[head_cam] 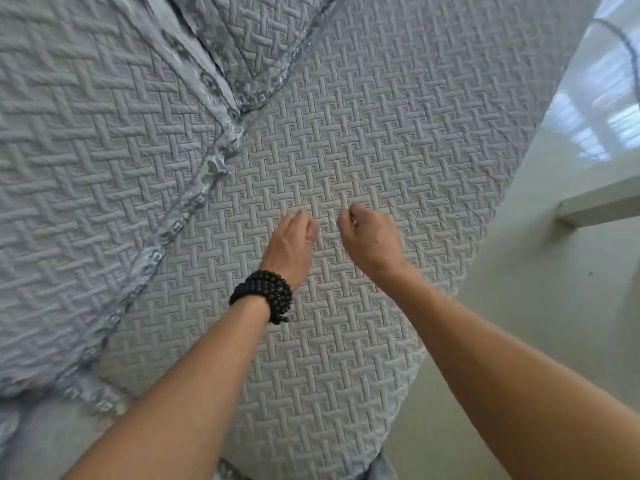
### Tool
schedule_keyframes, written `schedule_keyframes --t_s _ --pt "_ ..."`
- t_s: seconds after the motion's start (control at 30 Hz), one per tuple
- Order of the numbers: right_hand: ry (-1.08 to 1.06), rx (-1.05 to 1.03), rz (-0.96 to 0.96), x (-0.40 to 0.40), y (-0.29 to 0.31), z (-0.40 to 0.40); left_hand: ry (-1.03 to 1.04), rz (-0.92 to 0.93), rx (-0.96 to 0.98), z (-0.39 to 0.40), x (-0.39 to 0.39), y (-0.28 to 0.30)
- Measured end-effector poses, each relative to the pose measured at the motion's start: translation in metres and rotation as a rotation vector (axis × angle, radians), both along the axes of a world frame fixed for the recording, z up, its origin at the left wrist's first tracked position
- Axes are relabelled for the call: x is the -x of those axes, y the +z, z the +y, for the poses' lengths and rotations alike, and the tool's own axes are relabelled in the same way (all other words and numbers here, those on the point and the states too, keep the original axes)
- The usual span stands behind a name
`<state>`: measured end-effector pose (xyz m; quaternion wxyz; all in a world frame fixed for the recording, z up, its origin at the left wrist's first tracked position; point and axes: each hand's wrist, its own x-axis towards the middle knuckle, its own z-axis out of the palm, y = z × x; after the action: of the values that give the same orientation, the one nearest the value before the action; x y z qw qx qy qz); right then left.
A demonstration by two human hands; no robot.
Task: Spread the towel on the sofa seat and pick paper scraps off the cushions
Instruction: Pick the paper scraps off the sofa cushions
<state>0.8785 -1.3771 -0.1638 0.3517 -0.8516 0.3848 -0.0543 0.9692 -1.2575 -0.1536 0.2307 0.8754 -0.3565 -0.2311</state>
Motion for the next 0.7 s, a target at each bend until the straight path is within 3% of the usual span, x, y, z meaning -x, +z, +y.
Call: schedule_keyframes --t_s 0.23,0.5,0.7 --pt "-0.138 -0.029 -0.189 0.047 0.137 0.022 0.161 0.071 0.132 0.008 0.047 0.125" --pt "-0.485 0.037 -0.265 0.186 0.281 0.092 -0.079 0.12 0.251 0.037 0.156 0.282" --pt "-0.732 0.127 -0.316 0.32 0.342 0.164 -0.267 0.217 0.279 0.081 0.279 0.342"
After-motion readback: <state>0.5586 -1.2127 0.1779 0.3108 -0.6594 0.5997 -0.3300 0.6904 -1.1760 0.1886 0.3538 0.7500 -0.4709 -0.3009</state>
